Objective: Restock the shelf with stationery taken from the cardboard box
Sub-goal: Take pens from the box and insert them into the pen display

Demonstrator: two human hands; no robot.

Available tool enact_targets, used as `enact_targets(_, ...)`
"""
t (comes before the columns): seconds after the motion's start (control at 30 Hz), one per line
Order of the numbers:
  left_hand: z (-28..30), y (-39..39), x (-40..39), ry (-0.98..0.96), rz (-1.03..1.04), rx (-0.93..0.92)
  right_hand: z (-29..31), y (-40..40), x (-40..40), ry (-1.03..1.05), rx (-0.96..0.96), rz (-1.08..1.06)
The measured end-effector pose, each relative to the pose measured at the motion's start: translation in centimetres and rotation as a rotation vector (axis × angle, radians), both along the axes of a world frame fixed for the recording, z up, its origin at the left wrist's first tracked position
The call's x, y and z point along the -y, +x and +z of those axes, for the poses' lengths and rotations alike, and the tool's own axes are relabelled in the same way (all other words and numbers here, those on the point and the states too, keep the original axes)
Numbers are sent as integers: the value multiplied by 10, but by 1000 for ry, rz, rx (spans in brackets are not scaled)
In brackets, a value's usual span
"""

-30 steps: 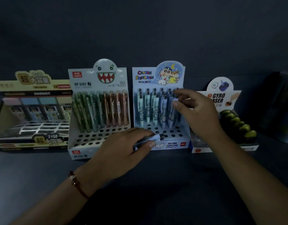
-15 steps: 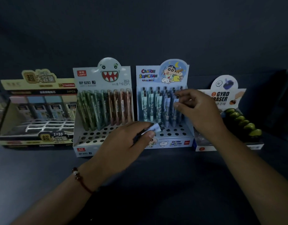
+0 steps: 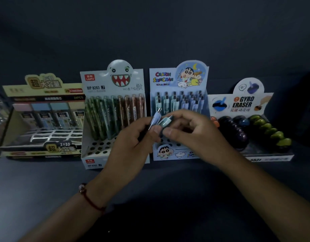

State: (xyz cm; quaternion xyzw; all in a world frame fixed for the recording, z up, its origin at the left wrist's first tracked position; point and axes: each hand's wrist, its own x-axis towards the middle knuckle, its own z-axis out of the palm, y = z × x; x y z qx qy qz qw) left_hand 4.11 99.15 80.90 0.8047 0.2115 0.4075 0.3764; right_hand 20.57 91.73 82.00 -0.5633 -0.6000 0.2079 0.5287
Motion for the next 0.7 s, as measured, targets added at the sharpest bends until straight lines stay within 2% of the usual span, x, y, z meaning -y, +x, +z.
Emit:
enact_targets(0.17,-3,2,0,-60,-13,1,1,5,-1,26,-167,11)
enact_targets(0.33,-4,4,0,-33,-30,-26,-1,0,-2,29,-231,26)
enact_targets(0.47,-4,-2,-8,160,42,-105,5,4,-2,54,-260,-35)
enact_targets(0.6,-3,-12,-19,319,105,-228,19,20,-2,212,-408,-216)
enact_targets(0.7,-6,-15,-14,411,5,-358,33,25,-3,279,-269,-325)
